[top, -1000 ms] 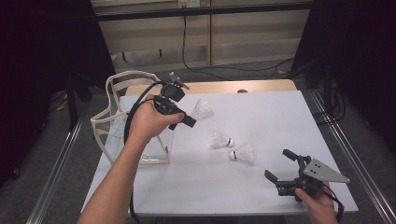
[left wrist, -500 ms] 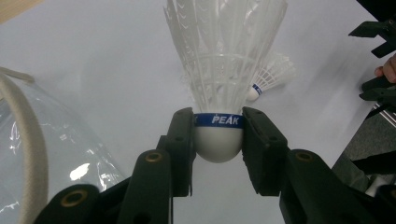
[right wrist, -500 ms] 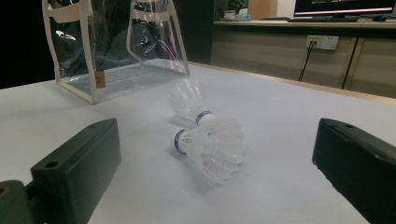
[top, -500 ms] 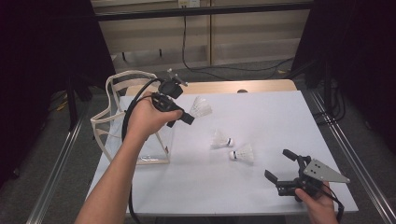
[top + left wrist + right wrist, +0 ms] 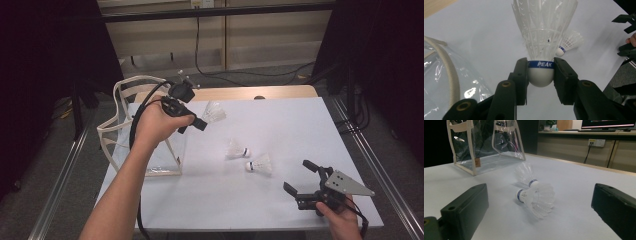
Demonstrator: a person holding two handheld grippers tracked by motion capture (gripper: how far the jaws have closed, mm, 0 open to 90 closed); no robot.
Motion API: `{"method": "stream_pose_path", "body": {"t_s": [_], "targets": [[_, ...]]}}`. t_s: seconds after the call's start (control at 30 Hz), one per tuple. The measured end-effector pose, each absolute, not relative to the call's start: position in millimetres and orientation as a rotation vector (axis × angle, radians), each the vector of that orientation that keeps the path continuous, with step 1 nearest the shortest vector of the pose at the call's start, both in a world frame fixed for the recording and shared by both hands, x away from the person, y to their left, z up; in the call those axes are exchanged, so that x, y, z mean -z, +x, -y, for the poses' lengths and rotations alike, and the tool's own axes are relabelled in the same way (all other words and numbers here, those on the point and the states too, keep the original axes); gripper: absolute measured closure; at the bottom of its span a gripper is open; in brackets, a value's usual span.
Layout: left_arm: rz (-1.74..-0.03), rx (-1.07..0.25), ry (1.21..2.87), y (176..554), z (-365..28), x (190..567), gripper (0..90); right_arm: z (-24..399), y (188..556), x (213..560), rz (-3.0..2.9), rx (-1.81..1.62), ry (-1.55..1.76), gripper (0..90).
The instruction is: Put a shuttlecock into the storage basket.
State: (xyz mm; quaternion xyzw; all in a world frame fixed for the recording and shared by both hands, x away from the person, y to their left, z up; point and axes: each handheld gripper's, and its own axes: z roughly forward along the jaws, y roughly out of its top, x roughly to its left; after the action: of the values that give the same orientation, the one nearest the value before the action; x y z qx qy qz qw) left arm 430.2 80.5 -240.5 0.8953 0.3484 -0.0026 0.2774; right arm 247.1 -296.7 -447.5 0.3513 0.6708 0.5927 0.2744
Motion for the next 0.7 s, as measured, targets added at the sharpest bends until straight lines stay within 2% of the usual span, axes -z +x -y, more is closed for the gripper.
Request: {"method": "stream_pose_path", "body": {"t_s": [0.7], "targets": [[-0.952,-0.01,2.394,434.4,-85.1,233.9,65.6,296.7,247.1,447.5,-1.804,-1.595,0.942,0.6]]}}
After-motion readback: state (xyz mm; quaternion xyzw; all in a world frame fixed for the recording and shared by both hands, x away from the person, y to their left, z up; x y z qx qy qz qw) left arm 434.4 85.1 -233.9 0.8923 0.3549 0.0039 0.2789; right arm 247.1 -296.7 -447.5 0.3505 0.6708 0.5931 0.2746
